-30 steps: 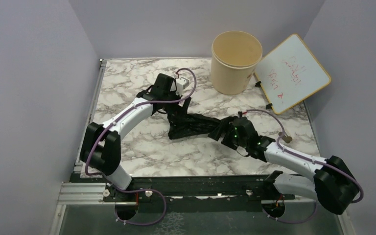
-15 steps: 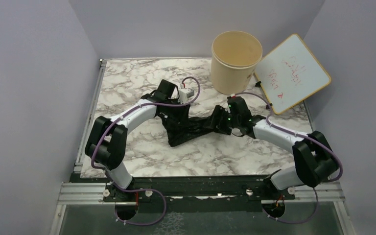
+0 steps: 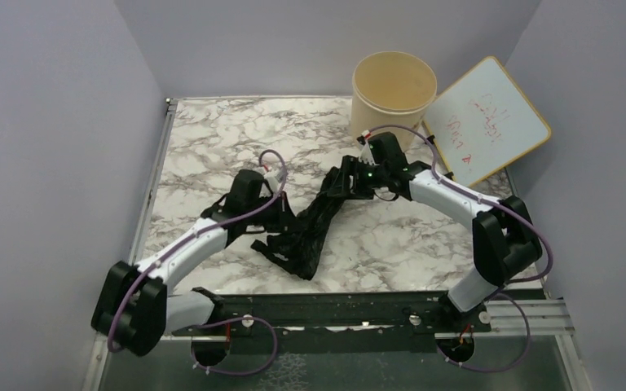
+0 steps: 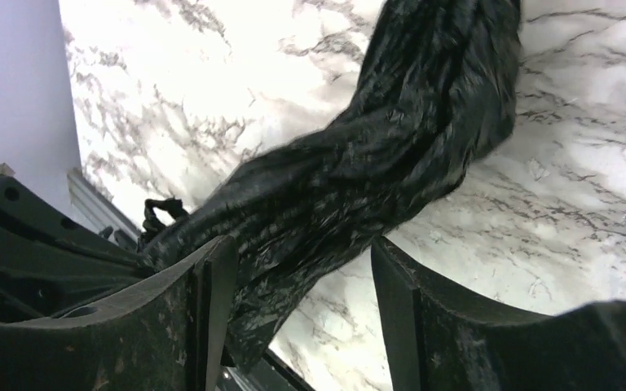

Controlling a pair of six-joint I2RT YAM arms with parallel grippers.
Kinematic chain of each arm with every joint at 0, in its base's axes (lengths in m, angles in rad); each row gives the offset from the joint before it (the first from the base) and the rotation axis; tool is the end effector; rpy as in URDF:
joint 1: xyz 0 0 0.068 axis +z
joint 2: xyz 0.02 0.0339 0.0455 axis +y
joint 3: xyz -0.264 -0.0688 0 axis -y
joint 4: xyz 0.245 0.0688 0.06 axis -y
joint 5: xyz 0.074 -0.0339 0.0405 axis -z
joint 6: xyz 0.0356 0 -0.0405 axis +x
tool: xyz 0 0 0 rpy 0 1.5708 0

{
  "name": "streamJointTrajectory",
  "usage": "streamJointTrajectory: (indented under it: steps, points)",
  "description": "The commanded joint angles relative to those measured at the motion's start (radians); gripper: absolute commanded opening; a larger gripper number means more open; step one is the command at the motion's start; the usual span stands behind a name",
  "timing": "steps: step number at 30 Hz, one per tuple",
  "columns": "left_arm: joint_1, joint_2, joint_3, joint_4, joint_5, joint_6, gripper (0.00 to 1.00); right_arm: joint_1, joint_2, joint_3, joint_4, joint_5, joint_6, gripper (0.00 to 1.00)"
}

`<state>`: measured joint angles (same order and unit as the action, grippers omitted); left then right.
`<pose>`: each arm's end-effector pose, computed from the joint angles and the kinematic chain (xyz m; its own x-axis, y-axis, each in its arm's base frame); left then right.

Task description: Put the trash bags into the trash bin

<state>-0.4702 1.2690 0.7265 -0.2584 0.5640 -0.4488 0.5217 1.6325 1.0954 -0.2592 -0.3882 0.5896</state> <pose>0.2185 -0.1324 0.2157 -0.8867 0.0393 -0.4606 0.3661 0.6680 -0.6478 0.2987 0.1872 0.2268 -0.8992 0.0768 -0.4308 -0.2296 0.7554 0.6137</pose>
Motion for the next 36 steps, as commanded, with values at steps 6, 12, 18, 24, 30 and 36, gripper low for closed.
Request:
streamJointTrajectory:
  steps: [6, 12, 18, 24, 30, 36]
  points:
    - [0.007, -0.315, -0.356, 0.507, -0.217, -0.697, 0.0, -0.002, -0.214, -0.329, 0.266, -0.227, 0.152, 0.7]
    - [0.006, -0.289, -0.281, 0.359, -0.213, -0.604, 0.0, 0.008, -0.269, -0.455, 0.393, -0.322, 0.235, 0.72]
    - [0.006, -0.254, -0.278, 0.371, -0.192, -0.597, 0.0, 0.053, -0.216, -0.369, 0.379, -0.308, 0.255, 0.72]
    - [0.004, -0.255, -0.268, 0.359, -0.181, -0.573, 0.0, 0.091, -0.153, -0.287, 0.35, -0.26, 0.264, 0.67]
    - [0.002, -0.222, -0.234, 0.352, -0.132, -0.546, 0.0, 0.117, -0.051, -0.218, 0.333, -0.285, 0.3, 0.59]
    - [-0.001, -0.247, -0.242, 0.336, -0.138, -0.537, 0.0, 0.148, 0.022, -0.137, 0.286, -0.289, 0.27, 0.3]
